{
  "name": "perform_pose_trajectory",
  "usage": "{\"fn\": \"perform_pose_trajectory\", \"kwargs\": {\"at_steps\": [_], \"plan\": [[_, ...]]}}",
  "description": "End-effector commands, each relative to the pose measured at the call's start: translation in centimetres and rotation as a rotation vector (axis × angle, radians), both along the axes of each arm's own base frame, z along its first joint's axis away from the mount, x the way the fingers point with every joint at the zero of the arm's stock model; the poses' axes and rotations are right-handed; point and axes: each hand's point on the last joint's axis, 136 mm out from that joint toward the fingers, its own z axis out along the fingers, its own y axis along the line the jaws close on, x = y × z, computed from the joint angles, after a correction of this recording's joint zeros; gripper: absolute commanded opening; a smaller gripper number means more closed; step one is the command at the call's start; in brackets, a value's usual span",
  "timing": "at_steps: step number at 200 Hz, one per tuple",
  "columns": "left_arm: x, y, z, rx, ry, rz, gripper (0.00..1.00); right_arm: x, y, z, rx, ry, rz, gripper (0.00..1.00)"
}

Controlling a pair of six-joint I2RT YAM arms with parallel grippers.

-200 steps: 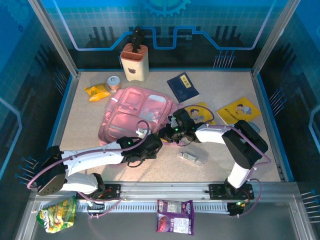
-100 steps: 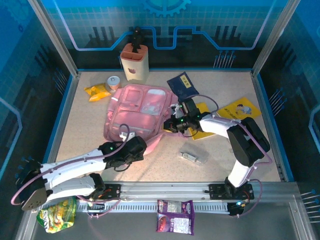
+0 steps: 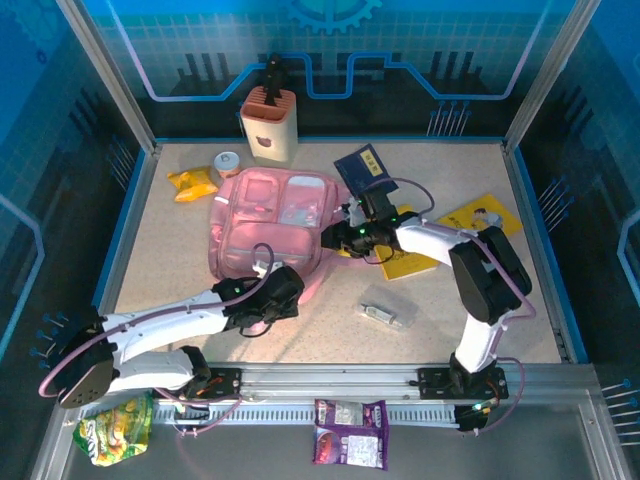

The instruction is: Pack the student bag

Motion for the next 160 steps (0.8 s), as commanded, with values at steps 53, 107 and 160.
{"fn": "perform_pose_trajectory", "kwargs": {"at_steps": [53,107,160], "plan": [[0.6,-2.4,1.2,-0.064,-0.018,-0.059,0.00,-7.8,0.2,0.1,0.062,0.069,-0.048,0.81],[1.0,-3.0,2.0,-0.068,-0.028,-0.082,0.00,-7.0,3.4,-2.0,0.102,0.098,-0.125,0.72],[0.7,-3.0,2.0,-0.049,-0.013,-0.107,0.00,-5.9,4.6,-3.4,0.075,0.071,-0.123,0.53]]}}
